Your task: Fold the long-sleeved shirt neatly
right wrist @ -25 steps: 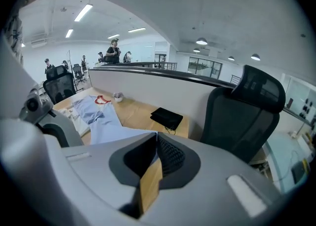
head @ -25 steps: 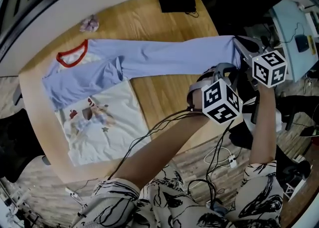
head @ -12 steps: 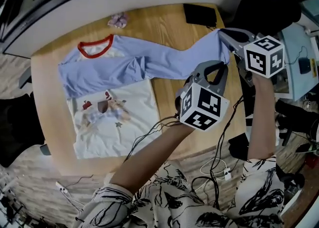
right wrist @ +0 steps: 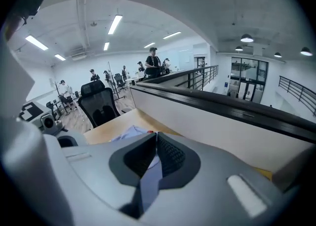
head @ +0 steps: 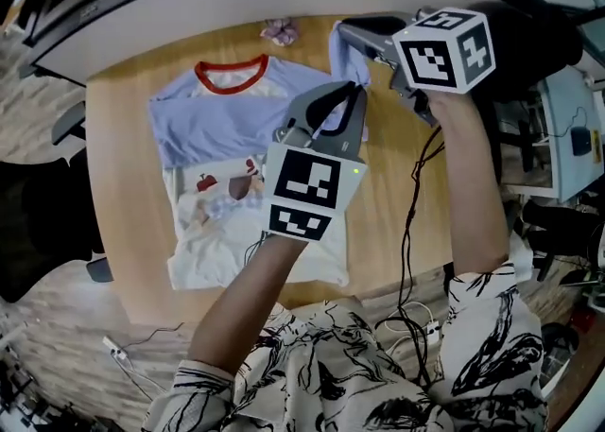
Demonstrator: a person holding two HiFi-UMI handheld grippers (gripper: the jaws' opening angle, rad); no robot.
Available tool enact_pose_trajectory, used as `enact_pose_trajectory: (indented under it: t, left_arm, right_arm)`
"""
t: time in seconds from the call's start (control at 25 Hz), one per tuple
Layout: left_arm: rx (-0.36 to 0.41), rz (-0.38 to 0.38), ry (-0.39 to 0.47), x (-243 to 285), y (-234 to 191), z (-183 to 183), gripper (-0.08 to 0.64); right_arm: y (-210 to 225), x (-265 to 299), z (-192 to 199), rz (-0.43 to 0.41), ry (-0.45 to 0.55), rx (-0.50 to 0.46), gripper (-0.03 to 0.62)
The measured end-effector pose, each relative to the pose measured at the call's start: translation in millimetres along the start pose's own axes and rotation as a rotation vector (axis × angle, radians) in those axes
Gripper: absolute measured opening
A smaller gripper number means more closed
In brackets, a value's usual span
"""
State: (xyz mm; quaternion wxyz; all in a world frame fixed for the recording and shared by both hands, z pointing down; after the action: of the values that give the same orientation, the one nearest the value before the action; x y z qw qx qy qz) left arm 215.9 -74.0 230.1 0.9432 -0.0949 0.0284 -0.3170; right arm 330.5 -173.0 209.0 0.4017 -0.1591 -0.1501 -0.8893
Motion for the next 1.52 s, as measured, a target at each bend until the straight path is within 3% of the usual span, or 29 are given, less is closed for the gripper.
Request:
enact_pose_trajectory:
  t: [0.28, 0.6, 0.96, 1.04, 1.2, 1.52]
  left_arm:
    - [-0.019, -0.147, 0.015, -65, -71, -2, 0.031]
    - [-0.038, -0.252, 0.027, -121, -122, 3, 0.031]
    - [-0.097, -0.396, -0.041, -168, -182, 54, 0.038]
    - [-0.139, -0.441, -0.053, -179, -194, 71, 0.037]
    - [-0.29, -0.526, -0.084, -200, -221, 107, 0.037]
    - [-0.458, -0.606, -0.126, -228, -259, 166, 0.037]
  right_arm:
    - [-58, 86, -18, -0.119, -0.027, -0.018, 0.02]
    - [-109, 158, -25, -0.203, -0.054, -0.038, 0.02]
    - [-153, 245, 4, -0.268, -0.137, -0.054, 0.02]
    - [-164, 264, 16, -0.266, -0.152, -0.069, 0.02]
    - [-179, 301, 46, -0.259, -0.197, -0.067, 0.02]
    - [-191, 362, 107, -0.208, -0.284, -0.015, 0.02]
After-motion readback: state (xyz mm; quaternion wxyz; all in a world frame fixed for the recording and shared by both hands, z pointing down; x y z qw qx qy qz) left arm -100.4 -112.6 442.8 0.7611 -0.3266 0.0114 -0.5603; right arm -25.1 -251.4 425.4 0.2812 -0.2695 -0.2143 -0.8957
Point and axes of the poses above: the fingertips, and each gripper's own axes: x forward along the fingers, y to its right, z out of its underside, the point moved 8 cm from there along -x, backward along the fingers, and after that the axes turned 13 degrees about y, right-handed, at the moved point
